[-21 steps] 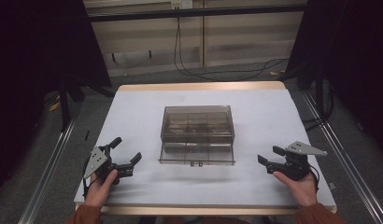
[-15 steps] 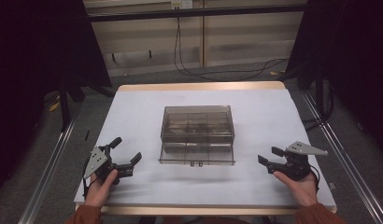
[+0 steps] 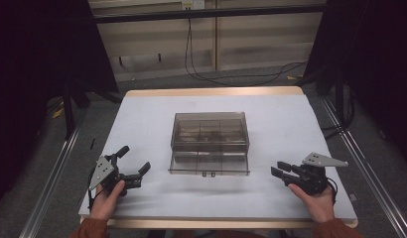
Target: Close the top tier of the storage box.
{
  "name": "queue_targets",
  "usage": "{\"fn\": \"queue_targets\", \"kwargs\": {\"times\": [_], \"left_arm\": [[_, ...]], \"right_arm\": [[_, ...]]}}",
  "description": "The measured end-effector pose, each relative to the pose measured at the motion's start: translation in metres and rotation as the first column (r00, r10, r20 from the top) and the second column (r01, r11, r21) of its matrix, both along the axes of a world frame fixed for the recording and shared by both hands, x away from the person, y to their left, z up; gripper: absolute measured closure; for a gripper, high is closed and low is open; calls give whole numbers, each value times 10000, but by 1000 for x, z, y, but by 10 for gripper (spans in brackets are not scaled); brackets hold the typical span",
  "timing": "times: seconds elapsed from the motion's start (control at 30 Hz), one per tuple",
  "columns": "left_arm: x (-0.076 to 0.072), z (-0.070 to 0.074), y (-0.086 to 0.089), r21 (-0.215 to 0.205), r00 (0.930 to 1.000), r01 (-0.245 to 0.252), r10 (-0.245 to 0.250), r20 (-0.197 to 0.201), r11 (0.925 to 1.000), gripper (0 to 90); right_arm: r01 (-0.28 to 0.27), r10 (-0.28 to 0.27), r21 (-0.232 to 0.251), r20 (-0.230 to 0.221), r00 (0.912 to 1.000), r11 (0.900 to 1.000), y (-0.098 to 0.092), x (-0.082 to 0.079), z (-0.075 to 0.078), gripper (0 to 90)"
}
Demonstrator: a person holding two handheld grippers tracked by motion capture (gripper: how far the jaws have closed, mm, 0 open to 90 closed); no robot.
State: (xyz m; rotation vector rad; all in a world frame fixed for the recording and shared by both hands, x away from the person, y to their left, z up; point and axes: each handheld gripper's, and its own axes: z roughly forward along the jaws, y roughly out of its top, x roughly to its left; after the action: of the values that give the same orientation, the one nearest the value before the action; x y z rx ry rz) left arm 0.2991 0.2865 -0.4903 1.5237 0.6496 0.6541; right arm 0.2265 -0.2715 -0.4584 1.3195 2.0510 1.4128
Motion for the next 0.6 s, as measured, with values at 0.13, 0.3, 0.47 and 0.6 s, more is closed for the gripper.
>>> {"fn": "queue_targets", "kwargs": {"times": [0.13,0.3,0.47,0.6], "left_arm": [[0,0,0,-36,10000,20,-20,-1,10000,7],[0,0,-1,-114,10000,26,-26,-13,9999,7],[0,0,0,19,10000,2,-2,15,10000,7],[0,0,0,5,10000,7,-7,2,10000,7]], "right_arm": [[-479,481,85,-187,9987,9988,6,-1,1,718],[-1140,1139,-14,-284,9931,9935,16,-1,2,770],[-1534,1534,7,-174,9880,9882,22,-3,3,820],[-1870,1871,83,-56,9823,9823,26,-5,5,885]]}}
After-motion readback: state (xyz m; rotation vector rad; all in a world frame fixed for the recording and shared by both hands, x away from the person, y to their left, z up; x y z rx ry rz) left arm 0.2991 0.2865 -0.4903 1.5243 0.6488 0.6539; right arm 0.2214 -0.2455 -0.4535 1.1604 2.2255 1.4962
